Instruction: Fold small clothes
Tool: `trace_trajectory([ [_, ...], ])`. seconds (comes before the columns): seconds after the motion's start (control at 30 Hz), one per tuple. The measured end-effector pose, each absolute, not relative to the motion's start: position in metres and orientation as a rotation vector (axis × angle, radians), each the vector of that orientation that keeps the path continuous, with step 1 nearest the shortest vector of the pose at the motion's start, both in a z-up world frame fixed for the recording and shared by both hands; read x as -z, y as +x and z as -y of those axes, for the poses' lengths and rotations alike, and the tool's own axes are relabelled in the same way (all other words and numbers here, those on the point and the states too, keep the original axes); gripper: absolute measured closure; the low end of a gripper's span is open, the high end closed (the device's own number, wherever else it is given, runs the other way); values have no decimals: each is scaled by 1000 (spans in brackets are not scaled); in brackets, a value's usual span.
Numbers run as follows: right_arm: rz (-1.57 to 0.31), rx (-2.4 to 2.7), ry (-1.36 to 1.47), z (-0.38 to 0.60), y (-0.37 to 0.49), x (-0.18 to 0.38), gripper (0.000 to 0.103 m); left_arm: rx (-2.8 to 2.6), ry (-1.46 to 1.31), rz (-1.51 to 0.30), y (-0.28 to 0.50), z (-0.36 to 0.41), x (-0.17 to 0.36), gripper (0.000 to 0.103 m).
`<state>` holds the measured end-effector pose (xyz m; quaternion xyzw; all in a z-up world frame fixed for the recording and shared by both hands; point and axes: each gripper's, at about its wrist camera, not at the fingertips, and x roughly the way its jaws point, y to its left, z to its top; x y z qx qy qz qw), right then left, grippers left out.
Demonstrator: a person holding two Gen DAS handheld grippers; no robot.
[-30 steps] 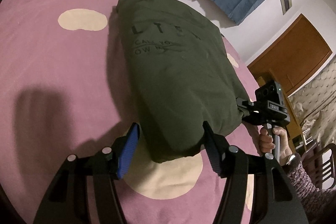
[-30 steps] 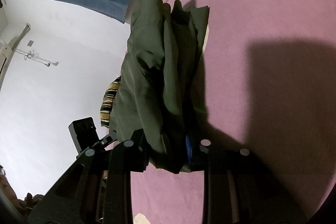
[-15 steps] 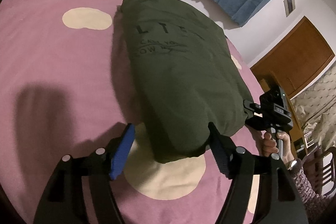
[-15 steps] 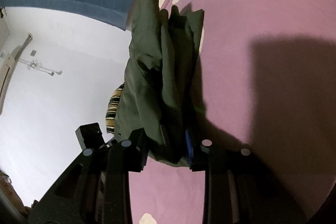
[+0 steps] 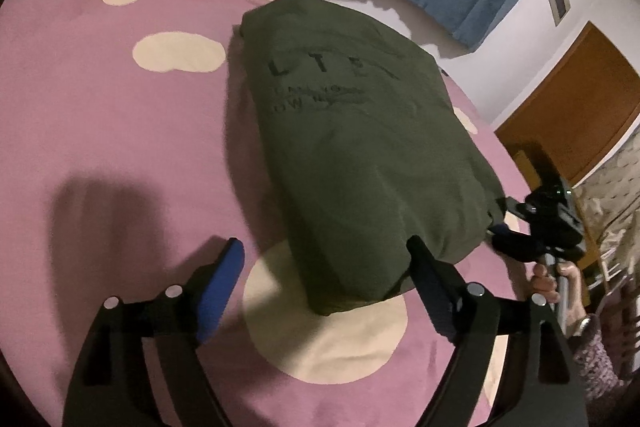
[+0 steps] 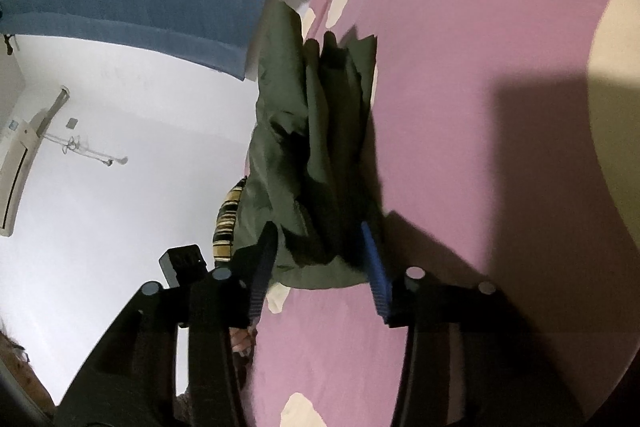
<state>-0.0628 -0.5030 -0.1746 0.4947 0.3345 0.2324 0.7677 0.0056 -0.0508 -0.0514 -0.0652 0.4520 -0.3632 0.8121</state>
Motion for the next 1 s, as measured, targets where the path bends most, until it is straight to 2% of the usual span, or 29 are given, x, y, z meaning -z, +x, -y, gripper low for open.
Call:
trace_trajectory([
  [0.17, -702, -497, 1079, 502, -73, 171, 45, 710, -102, -944, -1, 52, 47, 16],
  [0.4, -679, -442, 1010, 494, -87, 160, 29, 617, -33, -905, -19, 56, 41, 15],
  [0.7, -722, -307, 833, 470, -91, 149, 17, 508, 53, -879, -36, 62, 42, 16],
  [1.0, -777, -109, 540, 427, -90, 139, 12, 438, 65, -837, -50, 59, 36, 16],
])
